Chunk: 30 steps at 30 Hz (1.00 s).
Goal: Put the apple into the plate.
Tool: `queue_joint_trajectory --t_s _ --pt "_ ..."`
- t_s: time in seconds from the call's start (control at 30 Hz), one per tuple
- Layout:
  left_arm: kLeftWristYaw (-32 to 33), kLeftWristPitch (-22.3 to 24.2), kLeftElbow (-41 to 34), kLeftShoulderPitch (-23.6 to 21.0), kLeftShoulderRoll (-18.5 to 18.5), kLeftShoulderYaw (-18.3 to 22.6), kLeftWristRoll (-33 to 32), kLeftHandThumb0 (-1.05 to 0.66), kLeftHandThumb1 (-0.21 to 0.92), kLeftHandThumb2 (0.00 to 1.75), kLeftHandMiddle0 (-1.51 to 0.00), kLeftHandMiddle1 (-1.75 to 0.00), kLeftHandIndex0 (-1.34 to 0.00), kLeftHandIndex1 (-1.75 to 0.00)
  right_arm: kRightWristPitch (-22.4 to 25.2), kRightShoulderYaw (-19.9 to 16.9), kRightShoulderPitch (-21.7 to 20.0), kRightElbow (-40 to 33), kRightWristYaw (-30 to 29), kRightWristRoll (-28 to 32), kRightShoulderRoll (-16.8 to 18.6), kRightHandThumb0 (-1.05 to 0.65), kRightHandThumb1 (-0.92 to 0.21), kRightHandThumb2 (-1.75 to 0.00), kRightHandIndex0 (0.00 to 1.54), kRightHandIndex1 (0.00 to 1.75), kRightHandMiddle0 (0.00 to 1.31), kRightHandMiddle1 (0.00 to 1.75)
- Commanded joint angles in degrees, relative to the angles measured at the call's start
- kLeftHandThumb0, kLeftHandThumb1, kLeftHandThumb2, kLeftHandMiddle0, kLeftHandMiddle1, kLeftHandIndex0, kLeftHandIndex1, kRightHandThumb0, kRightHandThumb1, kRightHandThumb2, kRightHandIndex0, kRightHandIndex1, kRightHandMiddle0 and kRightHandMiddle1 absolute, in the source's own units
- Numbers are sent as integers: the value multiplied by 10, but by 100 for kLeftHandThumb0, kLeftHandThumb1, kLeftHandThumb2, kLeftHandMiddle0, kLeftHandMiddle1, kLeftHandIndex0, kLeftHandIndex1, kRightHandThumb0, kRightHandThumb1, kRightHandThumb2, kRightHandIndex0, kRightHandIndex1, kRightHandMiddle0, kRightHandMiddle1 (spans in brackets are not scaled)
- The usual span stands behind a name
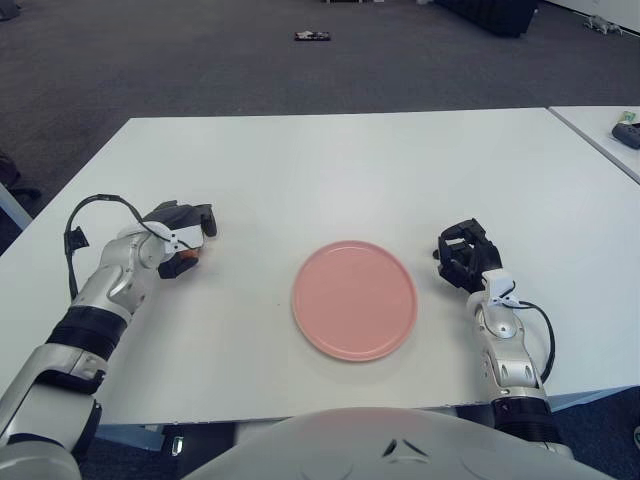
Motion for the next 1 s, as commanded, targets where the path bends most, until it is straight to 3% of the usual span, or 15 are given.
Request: queue_joint_trajectory --t_s 0.0,0.37,0.67,0.97 --pt "8 31 -12 31 -8 10 -1 0 -5 173 -90 -174 -64 -174 7 -7 3 -6 -4 5 1 -38 -68 -86 51 139 33 175" --pt "107 62 -35 51 -60 55 -10 0 -2 167 -91 -162 -63 -175 6 -8 1 -3 -7 1 0 -38 -69 -85 51 139 33 175" --pt "202 16 -12 54 -98 90 -38 0 -8 171 -96 -158 -68 -175 0 -6 2 0 -4 0 -3 -38 -70 -83 49 139 32 175" --pt "232 -36 -21 63 -121 112 -79 0 -10 173 -99 -155 -70 -175 6 -6 4 -4 -5 -1 -2 -38 -70 -84 50 139 32 175"
